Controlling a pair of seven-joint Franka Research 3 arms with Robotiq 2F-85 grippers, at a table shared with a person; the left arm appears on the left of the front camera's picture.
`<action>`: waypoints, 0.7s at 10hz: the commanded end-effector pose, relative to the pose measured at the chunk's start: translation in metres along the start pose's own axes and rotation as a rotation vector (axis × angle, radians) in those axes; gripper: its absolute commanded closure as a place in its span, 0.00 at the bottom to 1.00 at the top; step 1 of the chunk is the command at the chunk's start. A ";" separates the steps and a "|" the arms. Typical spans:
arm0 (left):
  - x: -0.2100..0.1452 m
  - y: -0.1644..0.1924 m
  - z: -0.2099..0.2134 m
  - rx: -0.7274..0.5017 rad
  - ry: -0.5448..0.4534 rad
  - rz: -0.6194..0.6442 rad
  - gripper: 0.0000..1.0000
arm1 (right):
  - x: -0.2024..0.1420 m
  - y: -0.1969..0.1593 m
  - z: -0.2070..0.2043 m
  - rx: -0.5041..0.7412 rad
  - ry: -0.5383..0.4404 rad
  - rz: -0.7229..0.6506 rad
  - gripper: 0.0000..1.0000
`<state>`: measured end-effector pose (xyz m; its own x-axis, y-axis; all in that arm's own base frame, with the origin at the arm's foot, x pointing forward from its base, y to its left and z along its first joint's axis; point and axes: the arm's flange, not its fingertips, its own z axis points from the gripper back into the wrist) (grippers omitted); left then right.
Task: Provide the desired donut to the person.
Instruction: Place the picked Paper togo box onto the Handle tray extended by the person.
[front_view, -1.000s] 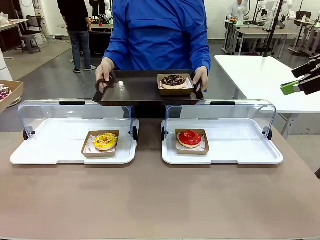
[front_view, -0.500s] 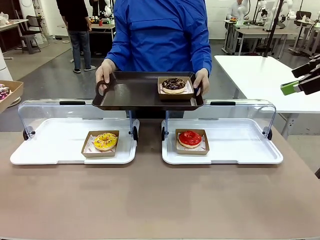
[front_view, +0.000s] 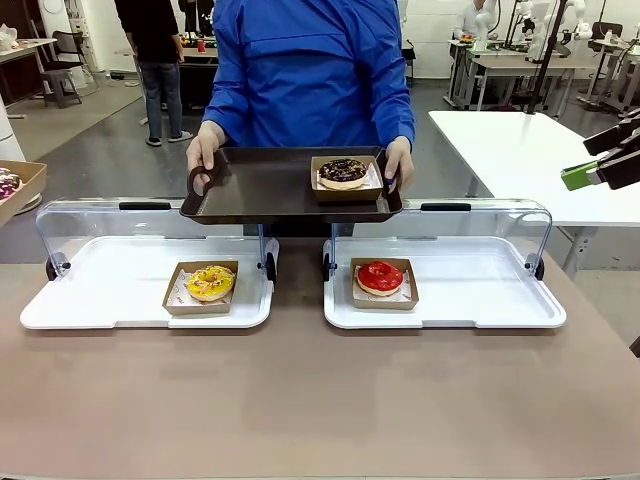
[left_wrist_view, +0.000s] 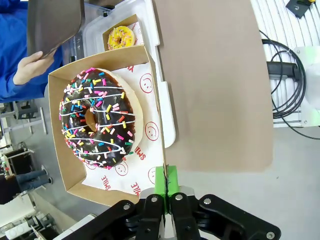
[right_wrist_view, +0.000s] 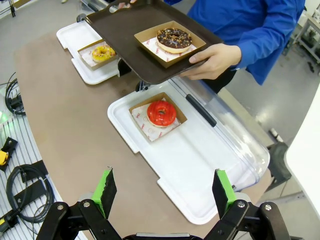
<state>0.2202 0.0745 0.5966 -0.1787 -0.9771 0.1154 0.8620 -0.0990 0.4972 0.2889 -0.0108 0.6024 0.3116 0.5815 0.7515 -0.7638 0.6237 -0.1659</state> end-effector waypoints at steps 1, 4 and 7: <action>-0.001 -0.001 -0.002 0.010 0.019 0.014 1.00 | -0.001 0.000 -0.002 -0.009 0.011 -0.013 0.00; 0.000 0.000 0.000 0.000 0.000 0.000 0.99 | -0.001 0.000 -0.002 -0.009 0.011 -0.013 0.00; 0.047 0.119 0.017 -0.060 -0.011 0.095 0.99 | -0.001 0.000 -0.002 -0.009 0.011 -0.013 0.00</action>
<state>0.2647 0.0336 0.6411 -0.1408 -0.9789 0.1479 0.8794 -0.0551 0.4729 0.2889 -0.0110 0.6025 0.3115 0.5810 0.7519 -0.7637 0.6240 -0.1657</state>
